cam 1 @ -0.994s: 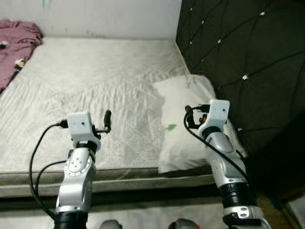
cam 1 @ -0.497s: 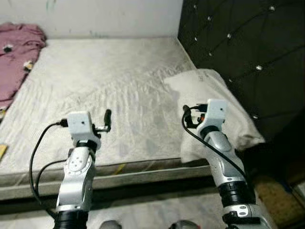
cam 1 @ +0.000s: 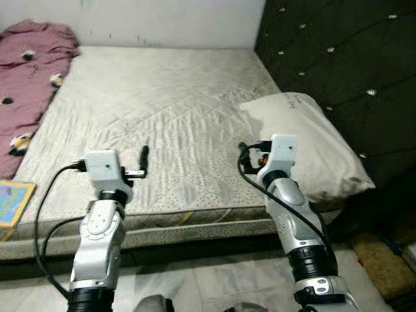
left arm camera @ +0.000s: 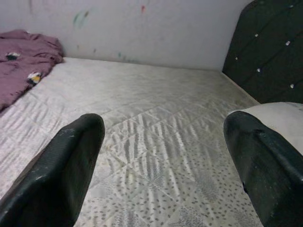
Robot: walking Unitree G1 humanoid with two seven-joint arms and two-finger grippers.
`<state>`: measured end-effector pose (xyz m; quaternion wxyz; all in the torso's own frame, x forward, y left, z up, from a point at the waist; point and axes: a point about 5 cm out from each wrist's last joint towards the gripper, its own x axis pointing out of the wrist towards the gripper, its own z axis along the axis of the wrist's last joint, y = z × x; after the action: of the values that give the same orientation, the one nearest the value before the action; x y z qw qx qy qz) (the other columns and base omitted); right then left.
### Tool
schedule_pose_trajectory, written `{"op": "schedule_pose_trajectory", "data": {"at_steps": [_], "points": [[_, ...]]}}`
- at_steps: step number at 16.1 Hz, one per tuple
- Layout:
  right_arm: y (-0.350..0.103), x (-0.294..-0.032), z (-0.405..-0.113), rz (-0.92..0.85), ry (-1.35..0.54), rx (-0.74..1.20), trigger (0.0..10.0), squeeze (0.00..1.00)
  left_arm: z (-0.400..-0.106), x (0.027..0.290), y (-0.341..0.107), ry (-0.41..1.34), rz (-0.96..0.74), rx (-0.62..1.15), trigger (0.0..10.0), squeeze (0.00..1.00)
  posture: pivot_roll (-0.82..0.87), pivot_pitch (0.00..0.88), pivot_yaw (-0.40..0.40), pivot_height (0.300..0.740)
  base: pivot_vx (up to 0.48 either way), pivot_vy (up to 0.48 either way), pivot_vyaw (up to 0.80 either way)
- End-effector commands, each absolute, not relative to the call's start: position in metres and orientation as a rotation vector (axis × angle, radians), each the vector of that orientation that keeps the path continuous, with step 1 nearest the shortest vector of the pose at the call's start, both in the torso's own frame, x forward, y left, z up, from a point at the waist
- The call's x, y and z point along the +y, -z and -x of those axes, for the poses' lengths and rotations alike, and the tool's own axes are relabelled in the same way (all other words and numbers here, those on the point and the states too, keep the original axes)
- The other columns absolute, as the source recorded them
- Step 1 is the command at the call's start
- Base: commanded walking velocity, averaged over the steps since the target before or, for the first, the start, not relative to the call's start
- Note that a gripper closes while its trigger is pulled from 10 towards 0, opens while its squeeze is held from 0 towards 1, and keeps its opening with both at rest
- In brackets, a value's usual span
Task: Clean up the room
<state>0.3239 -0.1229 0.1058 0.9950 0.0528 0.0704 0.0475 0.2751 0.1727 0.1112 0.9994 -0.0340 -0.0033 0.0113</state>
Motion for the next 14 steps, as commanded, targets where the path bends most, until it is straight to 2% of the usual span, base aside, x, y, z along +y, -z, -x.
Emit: {"op": "schedule_pose_trajectory", "data": {"at_steps": [1, 14], "points": [[-0.1107, -0.1274, -0.3265, -0.091, -0.086, 0.121, 10.0, 0.0, -0.2762, 0.1681, -0.1164, -0.001, 0.07, -0.031, 10.0, 0.0, -0.03, 0.0, -0.041, 0.74, 0.334, 0.0, 0.0], [-0.1096, -0.1261, -0.3271, -0.079, -0.088, 0.119, 10.0, 0.0, -0.2757, 0.1664, -0.1152, 0.012, 0.066, -0.028, 10.0, 0.0, -0.03, 0.0, -0.044, 0.74, 0.365, 0.0, 0.0]]}}
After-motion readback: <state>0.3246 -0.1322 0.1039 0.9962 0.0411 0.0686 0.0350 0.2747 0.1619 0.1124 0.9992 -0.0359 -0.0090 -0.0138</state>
